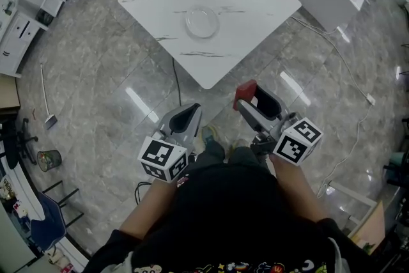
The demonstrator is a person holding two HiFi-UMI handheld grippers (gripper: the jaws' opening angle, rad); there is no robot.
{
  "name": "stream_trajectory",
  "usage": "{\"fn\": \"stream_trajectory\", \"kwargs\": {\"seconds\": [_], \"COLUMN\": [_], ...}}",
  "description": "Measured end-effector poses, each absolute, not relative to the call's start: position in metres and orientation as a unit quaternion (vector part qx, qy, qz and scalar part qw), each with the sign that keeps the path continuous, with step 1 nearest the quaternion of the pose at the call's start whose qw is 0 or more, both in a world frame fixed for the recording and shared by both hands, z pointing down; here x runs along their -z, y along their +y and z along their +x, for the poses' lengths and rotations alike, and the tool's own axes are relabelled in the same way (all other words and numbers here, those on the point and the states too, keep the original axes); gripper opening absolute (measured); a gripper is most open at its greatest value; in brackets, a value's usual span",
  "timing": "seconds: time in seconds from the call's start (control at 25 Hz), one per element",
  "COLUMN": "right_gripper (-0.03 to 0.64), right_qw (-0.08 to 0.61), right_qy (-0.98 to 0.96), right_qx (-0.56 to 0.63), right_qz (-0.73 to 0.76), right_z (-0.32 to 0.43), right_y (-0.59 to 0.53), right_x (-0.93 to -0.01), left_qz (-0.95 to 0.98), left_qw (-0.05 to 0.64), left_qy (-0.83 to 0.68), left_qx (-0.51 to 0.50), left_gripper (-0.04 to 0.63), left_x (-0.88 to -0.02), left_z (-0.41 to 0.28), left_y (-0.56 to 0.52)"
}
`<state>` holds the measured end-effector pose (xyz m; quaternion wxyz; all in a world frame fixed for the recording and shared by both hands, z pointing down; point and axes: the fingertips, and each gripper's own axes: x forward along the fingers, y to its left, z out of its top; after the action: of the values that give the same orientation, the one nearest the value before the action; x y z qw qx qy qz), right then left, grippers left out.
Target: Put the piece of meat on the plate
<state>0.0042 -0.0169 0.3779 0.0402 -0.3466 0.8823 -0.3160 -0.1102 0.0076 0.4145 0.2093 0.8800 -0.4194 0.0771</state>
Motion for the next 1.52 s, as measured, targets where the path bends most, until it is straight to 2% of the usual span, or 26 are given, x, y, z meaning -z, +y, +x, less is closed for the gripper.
{"fn": "stream_trajectory", "kwargs": {"seconds": [0.8,1.52], "right_gripper": [0.296,0.296], "right_qw": [0.023,0.018], "right_qy": [0.896,0.897], "right_qx": [0.306,0.322], "right_qz": [-0.322,-0.303], "right_z": [-0.034,-0.03], "right_y": [-0.035,-0.081], "right_x": [-0.374,-0.386], "left_qz": [0.871,0.867], "left_qw": [0.192,0.198], "left_qy": [-0.448,-0.45], "left_qx": [-0.062,-0.076], "left_gripper": [0.0,0.0], "left_x": [-0.398,-0.402], "left_z": [-0.153,-0.142], "left_y": [-0.003,-0.045]}}
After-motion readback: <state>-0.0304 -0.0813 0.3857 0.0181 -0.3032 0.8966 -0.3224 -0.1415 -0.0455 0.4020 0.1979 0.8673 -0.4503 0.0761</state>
